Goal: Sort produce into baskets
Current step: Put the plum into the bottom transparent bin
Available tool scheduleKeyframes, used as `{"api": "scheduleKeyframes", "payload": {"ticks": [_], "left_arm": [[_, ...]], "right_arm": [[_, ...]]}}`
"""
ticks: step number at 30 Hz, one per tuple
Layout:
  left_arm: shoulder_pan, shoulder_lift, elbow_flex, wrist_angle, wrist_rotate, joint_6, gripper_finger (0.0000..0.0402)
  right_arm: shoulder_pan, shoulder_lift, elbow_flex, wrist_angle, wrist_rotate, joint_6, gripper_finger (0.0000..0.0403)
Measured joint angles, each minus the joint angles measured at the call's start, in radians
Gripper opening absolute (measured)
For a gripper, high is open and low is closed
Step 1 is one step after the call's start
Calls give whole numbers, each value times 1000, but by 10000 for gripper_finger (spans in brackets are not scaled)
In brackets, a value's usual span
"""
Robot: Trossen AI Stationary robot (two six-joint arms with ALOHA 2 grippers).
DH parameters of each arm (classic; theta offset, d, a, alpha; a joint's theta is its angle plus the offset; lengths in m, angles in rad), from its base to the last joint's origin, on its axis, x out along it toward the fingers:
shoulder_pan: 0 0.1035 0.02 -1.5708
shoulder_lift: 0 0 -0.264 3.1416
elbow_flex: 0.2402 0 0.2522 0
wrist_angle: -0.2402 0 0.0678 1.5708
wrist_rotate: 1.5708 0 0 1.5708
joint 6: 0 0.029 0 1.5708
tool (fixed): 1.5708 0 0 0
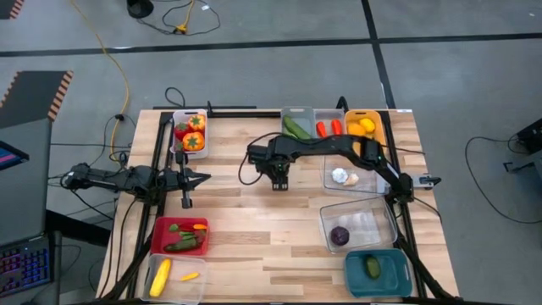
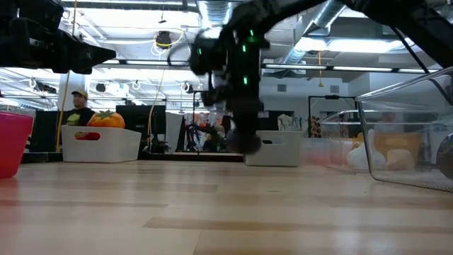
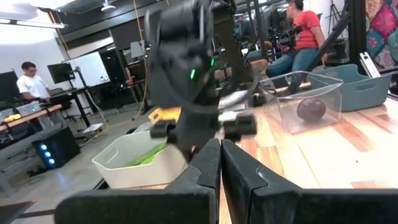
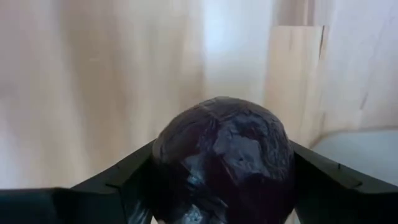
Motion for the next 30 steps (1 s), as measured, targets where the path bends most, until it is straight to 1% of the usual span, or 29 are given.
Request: {"api": "scheduleKeyframes", "payload": {"ticks": [4, 8, 12, 15, 17, 21, 24, 27, 30], "left_arm": [[0, 0, 0, 0, -1, 0, 0], [0, 0, 0, 0, -3, 0, 0], [0, 0, 0, 1, -6, 0, 0], [0, 0, 0, 1, -7, 0, 0], [0, 0, 0, 1, -8, 0, 0], [0, 0, 0, 1, -9, -1, 0], [0, 0, 0, 2, -9, -1, 0], [0, 0, 0, 2, -9, -2, 0], [0, 0, 0, 3, -37, -3, 0]], "right_arm": [[41, -4, 119, -151, -3, 16, 314], [95, -4, 238, -259, -51, 41, 313], [161, -6, 316, -342, -82, 93, 314], [219, -5, 347, -415, -82, 145, 314], [264, -11, 352, -446, -83, 191, 314], [351, -39, 340, -446, -111, 262, 314], [409, -78, 334, -442, -112, 337, 314], [454, -132, 282, -445, -89, 409, 314], [490, -209, 169, -447, -72, 536, 314]]}}
